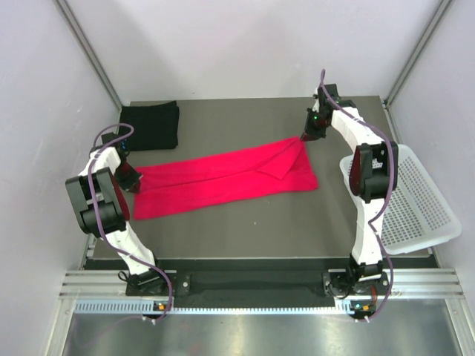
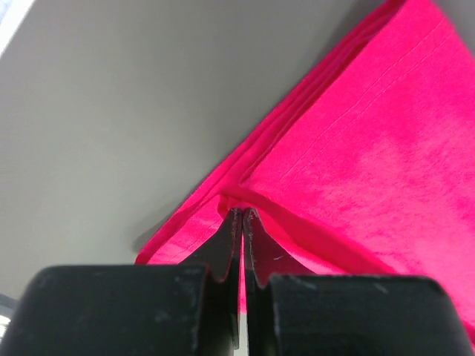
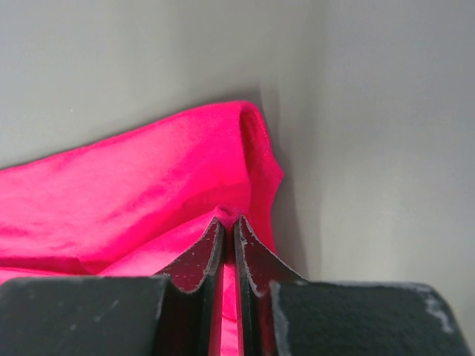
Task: Fold and stack the t-shirts
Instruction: Fold the tshirt
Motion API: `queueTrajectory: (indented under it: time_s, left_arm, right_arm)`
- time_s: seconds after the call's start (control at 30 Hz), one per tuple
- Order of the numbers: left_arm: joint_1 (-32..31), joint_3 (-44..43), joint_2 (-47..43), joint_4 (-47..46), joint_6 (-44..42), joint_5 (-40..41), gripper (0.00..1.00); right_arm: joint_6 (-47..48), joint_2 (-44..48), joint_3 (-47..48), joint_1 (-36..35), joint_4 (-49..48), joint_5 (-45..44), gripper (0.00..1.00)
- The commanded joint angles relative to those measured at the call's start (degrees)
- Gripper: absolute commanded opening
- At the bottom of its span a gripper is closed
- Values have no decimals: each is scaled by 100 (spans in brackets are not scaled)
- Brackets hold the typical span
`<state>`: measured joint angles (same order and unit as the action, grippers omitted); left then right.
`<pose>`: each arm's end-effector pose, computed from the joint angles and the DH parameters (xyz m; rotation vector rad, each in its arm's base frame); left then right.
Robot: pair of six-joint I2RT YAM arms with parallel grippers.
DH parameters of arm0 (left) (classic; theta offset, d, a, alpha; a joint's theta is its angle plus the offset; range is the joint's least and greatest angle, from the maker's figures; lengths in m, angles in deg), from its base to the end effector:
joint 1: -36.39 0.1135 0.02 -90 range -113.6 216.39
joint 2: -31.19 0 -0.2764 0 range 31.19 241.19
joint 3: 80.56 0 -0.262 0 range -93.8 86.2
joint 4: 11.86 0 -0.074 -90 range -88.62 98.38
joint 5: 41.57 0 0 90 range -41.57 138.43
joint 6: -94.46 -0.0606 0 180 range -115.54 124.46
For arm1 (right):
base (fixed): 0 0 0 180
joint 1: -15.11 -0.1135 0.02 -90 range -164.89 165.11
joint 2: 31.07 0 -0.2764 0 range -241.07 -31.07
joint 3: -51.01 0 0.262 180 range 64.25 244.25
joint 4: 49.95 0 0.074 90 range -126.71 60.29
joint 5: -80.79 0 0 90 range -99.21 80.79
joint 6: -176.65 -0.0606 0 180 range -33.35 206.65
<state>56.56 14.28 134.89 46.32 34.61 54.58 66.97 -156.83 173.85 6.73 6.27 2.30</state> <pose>0.3401 0.1318 0.1681 -1.2489 2.6162 0.1258 0.5044 0.0865 0.2099 0.1864 2.6284 0.4338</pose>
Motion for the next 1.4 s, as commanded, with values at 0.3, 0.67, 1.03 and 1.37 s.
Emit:
queueTrajectory:
  time_s: [0.3, 0.67, 1.03, 1.37]
  left_arm:
    - [32, -401, 141, -30, 78, 238, 0]
    - [32, -577, 458, -30, 87, 158, 6]
    - [-100, -1193, -481, 646, -238, 1028, 70]
    - [-1900, 342, -2257, -117, 52, -341, 61]
  right_arm:
    - [-18, -28, 114, 91, -308, 35, 0]
    - [-106, -502, 412, 91, -387, 247, 8]
    - [78, 401, 539, 56, 1194, -843, 49]
    - [-536, 2933, -2855, 56, 344, -132, 54]
